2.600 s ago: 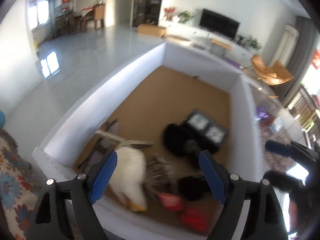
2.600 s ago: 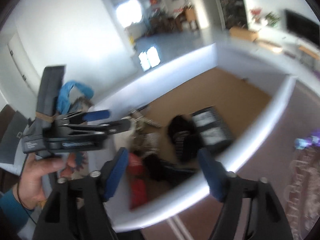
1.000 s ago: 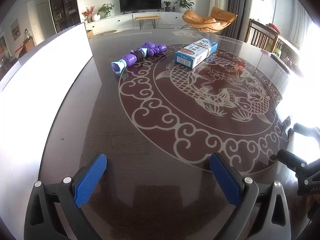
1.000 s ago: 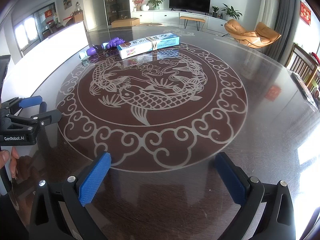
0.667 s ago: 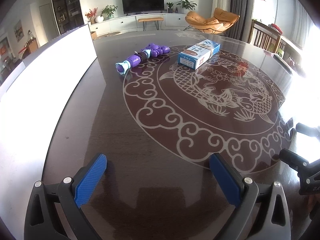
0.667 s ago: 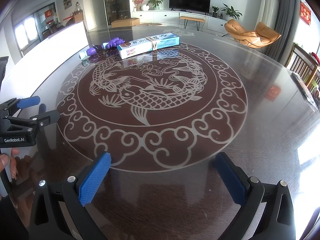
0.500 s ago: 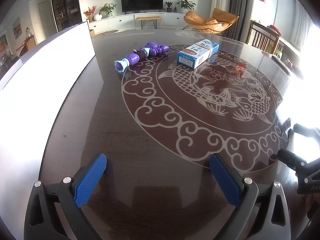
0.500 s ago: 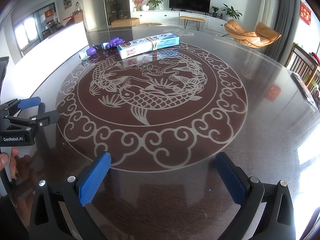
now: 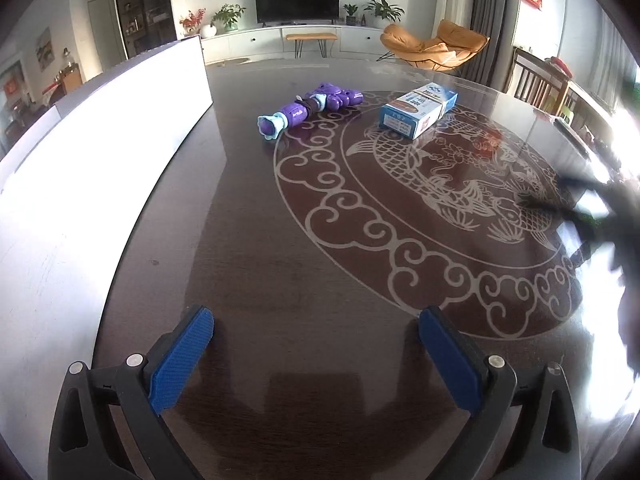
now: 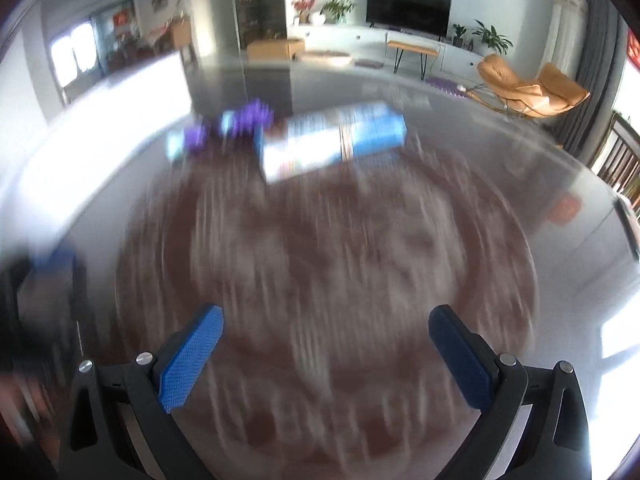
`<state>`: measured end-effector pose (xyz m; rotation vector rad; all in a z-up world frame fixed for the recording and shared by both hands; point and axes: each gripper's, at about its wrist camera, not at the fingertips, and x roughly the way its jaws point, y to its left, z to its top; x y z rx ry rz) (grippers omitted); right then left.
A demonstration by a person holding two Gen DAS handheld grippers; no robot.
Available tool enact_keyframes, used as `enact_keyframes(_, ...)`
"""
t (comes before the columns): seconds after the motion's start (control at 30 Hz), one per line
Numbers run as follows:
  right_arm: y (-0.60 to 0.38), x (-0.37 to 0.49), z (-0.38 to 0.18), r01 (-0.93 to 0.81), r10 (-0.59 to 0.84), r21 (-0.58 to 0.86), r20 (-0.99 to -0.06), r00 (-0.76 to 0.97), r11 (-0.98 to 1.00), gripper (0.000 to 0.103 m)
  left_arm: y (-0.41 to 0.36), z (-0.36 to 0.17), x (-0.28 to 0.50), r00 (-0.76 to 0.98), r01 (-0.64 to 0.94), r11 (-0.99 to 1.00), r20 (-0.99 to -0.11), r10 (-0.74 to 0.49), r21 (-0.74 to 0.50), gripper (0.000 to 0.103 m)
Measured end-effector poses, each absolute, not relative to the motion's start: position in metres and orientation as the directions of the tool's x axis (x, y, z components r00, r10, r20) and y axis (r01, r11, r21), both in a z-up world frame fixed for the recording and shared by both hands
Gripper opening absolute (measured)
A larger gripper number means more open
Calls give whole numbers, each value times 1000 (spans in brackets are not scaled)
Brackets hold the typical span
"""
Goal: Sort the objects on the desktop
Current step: 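Grasp the blue-white ointment box with the right gripper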
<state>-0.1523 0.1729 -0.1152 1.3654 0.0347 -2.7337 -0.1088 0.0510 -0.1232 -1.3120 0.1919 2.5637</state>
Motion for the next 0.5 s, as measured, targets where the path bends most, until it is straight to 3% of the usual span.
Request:
enact_keyframes(0.3, 182, -324, -118, -214, -22, 156, -852, -523, -964, 103, 48, -122, -109, -561, -283, -959, -806, 189, -28, 103)
enact_keyframes(0.47, 168, -333, -136, -202, 23, 90, -868, -496, -975, 102, 49, -123, -109, -559, -285, -958, -808, 184, -21, 103)
enact_keyframes(0.5, 162, -329, -139, -172, 58, 33, -862, -503, -985, 95, 50, -123, -109, -559, -285, -958, -808, 184, -22, 103)
